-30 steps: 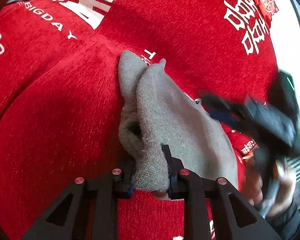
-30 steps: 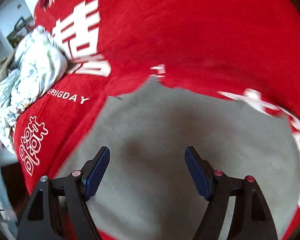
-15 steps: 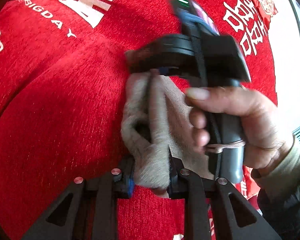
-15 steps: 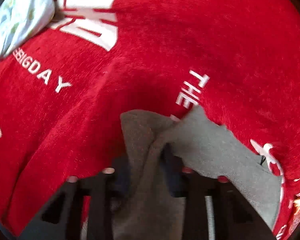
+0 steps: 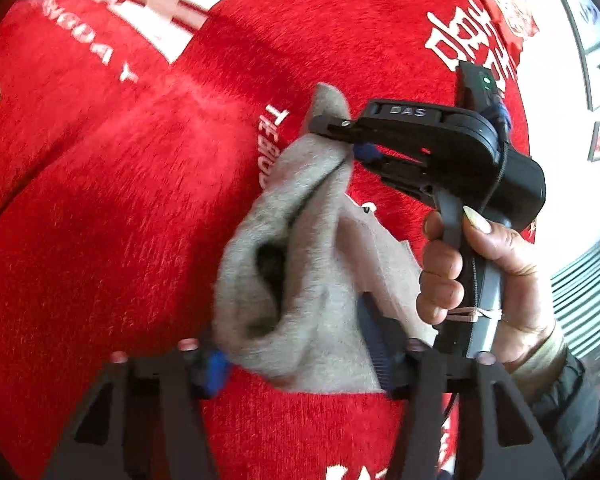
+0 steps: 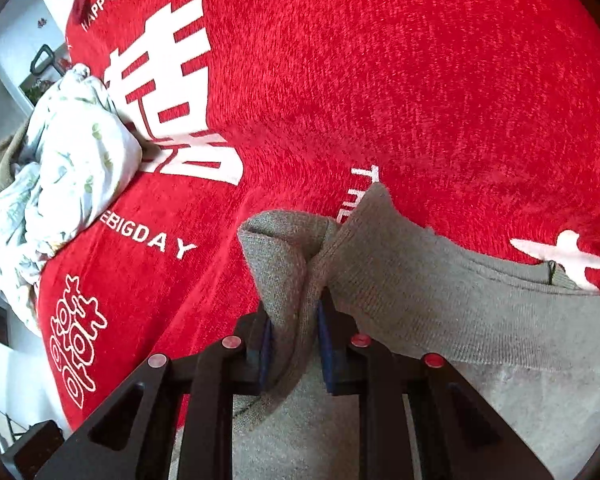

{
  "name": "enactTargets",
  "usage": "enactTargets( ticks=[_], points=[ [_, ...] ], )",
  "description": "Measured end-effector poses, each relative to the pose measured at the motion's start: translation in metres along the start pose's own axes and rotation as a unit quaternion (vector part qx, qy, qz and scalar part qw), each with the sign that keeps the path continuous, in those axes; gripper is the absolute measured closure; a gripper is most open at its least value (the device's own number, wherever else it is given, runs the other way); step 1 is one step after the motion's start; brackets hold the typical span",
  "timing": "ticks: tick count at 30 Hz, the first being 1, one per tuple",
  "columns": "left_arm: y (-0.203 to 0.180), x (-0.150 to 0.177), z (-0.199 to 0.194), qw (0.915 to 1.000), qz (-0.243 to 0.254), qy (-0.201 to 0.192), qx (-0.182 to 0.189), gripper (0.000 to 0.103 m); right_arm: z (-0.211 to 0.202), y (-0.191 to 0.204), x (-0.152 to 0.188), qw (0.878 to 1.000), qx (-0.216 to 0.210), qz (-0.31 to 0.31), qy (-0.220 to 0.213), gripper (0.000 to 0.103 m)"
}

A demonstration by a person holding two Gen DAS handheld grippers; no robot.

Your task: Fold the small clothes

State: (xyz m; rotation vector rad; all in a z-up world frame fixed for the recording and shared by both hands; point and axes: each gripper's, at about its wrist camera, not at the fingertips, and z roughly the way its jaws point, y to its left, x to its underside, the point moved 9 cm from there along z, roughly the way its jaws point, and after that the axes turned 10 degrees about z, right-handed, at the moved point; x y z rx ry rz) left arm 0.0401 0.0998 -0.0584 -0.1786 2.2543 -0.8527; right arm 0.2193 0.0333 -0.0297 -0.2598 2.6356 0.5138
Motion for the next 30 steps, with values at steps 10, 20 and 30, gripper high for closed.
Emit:
enactTargets(
  ticks=[10, 20, 30],
  points=[
    [0.001, -0.01, 0.006, 0.9998, 0.018, -0.004, -0.012, 0.092, -0.009, -0.013, -0.001, 1.0, -0.003, 0.005, -0.002, 0.082],
    [-0.012, -0.001, 0.007, 0.9889, 0.087, 0.024, -0.119, 0.093, -0.014, -0.014, -0.004, 1.0, -0.003, 0.018, 0.012, 0.081],
    [-0.024, 0.007, 0.007, 0.9761, 0.125, 0.047, -0.171, 0.094, -0.033, -0.013, -0.014, 0.999, -0.014, 0.03, 0.037, 0.081]
  ],
)
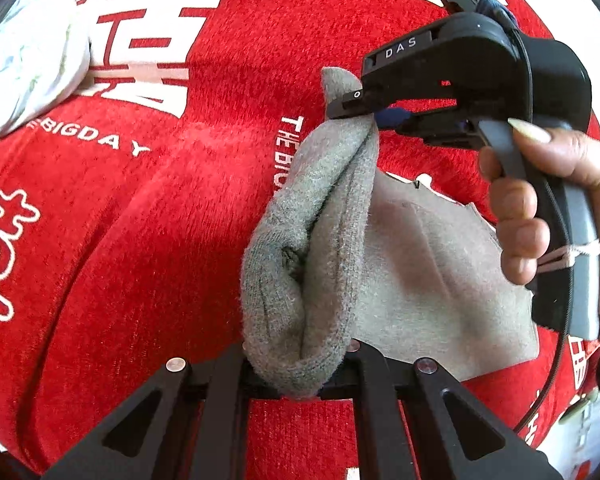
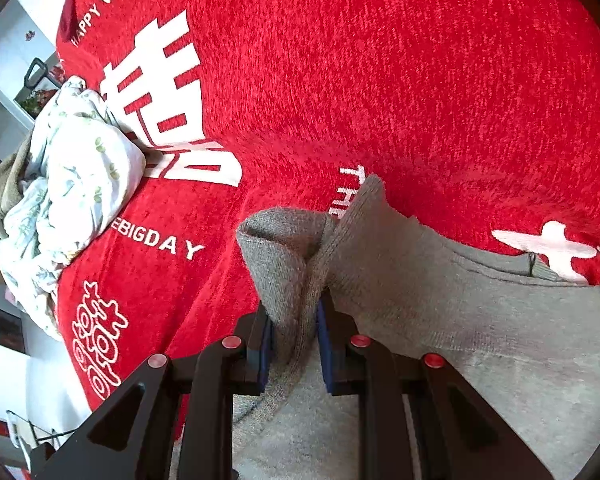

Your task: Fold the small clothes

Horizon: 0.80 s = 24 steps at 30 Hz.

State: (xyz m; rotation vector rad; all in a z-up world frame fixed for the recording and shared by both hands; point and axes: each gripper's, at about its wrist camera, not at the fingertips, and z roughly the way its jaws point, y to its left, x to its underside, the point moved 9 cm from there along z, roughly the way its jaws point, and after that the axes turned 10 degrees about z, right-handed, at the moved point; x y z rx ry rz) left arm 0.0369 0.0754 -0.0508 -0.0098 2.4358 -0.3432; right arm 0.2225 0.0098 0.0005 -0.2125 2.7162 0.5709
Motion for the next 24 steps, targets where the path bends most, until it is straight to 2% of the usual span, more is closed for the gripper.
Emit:
enactTargets(
  ticks=[8, 14, 24],
  points=[
    [-0.013, -0.006, -0.006, 0.9993, 0.024, 0.004, -0.029, 0.094, -0.016, -0.003, -0.005, 1.0, -0.012, 0.008, 0.0, 0.081],
    [-0.037, -0.009, -0.011, 0.9961, 0.064, 0.008, -0.059, 0.094, -0.026, -0.01, -0.007, 0.999, -0.031, 0.008, 0.006, 0.082],
    [-0.075, -0.019, -0.01, 0.9919, 0.104, 0.012, -0.071, 0.094, -0.046, -0.038, -0.013, 0.998, -0.055, 0.021, 0.005, 0.081]
  ],
)
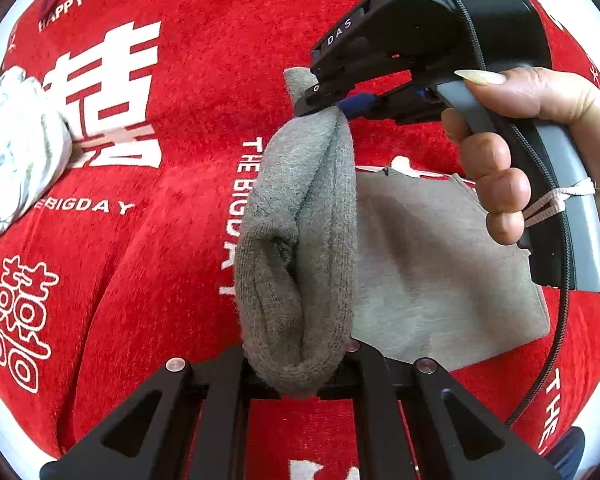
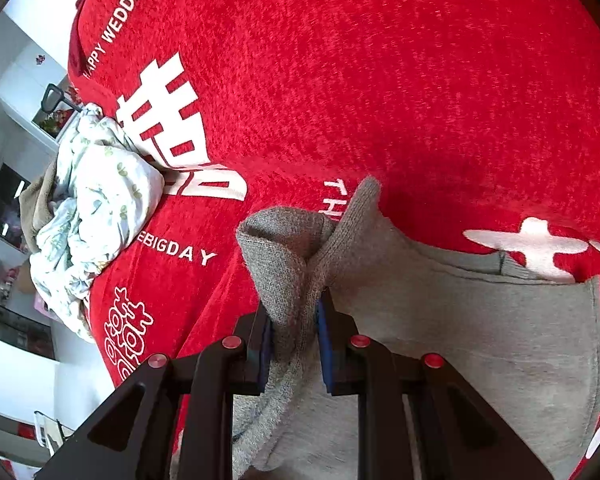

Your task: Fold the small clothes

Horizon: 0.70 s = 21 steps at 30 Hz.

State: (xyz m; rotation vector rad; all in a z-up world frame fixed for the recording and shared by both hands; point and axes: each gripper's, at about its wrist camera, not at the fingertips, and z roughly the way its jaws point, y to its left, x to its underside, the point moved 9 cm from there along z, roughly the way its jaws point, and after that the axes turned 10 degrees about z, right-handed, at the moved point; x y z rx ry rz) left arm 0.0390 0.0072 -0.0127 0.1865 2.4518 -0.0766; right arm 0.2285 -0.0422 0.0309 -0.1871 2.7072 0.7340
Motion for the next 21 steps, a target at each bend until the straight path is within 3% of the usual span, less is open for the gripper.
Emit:
enactTargets(
  ticks=[10, 21],
  points=[
    [-0.04, -0.012, -0.004, 0.999, 0.044, 0.002, -0.011, 0.094, -0.029, -0.024, -0.004, 1.0, -0.018, 0.003, -0.011, 0.081],
    [-0.12, -0.017, 0.01, 0.9924, 0.12, 0.021, -0.02, 0.094, -0.069, -0.079, -0.002, 0.999, -0.037, 0.008, -0.029, 0.081]
  ],
)
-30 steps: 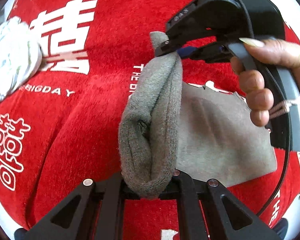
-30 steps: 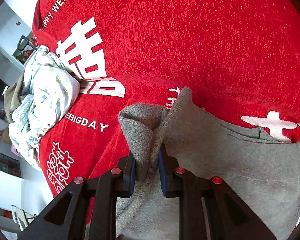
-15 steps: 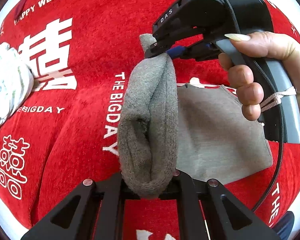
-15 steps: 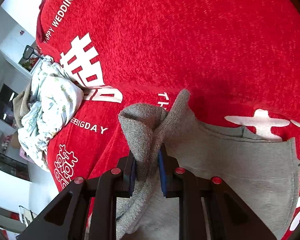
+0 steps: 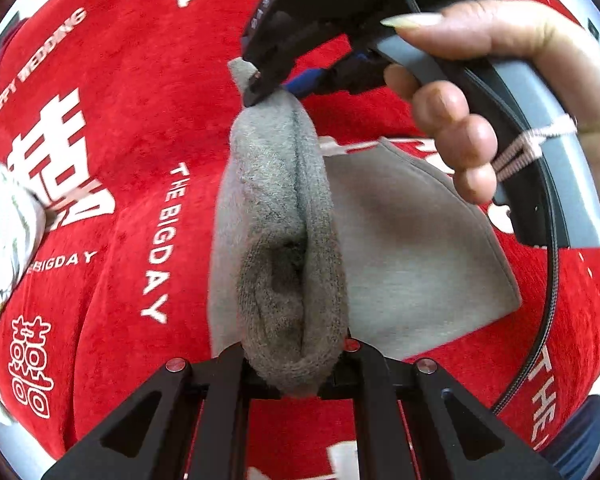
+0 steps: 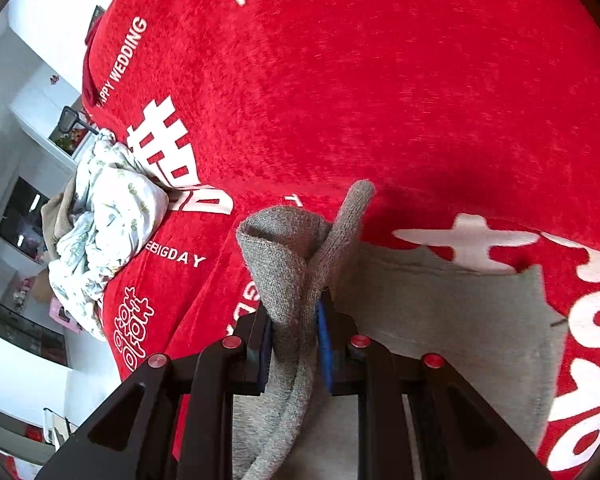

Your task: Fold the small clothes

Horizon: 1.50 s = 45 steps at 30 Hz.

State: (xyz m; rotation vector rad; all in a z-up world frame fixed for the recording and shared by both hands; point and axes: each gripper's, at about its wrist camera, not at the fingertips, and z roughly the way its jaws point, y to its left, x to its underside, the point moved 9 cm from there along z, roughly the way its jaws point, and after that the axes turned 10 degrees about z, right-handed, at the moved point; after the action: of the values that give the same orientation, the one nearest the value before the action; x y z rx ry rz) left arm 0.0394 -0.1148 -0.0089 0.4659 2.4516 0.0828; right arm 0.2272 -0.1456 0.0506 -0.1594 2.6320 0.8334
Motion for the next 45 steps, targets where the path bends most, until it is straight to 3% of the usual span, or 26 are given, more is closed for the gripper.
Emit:
enactTargets(
  ticks=[32, 45],
  points=[
    [-0.125, -0.042, 0.011, 0.9938, 0.111, 0.01, 0.0, 0.094, -0.079, -0.116, 0.006, 0.996, -0.046, 0.056, -0.056, 0.081],
    [-0.158, -0.035, 0.045, 0.9891, 0.139, 0.046, -0.001, 0.094, -0.067, -0.172, 0.019, 0.993, -0.043, 0.099, -0.051, 0.082]
  ],
)
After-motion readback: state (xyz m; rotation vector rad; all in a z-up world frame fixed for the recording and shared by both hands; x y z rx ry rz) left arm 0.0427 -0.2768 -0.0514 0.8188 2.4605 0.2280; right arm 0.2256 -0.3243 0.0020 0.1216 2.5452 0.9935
